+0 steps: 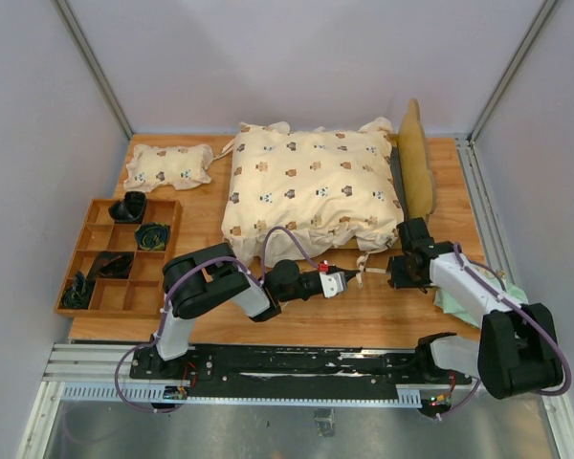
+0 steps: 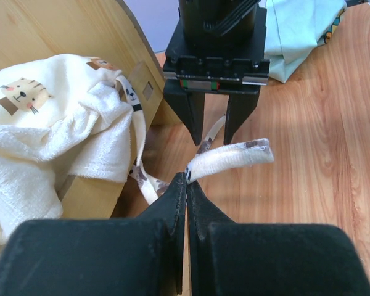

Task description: Set up the pet bed

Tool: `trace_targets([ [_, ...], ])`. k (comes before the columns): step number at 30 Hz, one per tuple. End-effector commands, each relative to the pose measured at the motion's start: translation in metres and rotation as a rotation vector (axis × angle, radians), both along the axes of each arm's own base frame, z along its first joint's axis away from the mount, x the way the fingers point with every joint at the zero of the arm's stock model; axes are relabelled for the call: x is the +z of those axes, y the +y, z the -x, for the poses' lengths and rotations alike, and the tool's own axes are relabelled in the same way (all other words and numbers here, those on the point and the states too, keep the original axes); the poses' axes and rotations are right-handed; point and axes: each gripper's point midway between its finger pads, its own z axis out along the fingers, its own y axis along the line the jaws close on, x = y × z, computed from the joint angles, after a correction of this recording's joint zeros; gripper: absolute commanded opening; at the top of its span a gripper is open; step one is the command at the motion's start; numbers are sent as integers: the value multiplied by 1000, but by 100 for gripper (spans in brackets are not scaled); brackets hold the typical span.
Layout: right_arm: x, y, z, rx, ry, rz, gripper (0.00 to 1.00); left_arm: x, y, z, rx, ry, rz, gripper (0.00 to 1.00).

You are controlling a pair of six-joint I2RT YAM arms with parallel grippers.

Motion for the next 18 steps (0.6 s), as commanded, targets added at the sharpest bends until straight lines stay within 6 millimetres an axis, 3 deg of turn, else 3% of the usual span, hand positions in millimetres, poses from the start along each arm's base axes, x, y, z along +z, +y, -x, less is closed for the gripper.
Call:
trace_targets([
  [1, -7, -2, -7, -58, 26, -9, 35, 19, -3, -7, 13, -51, 51, 0],
  [9, -23, -8, -6, -103, 53, 15, 35, 22, -5, -8, 8, -55, 56, 0],
  [18, -8, -11, -15, -102, -10, 14, 39, 21, -6, -8, 8, -51, 57, 0],
])
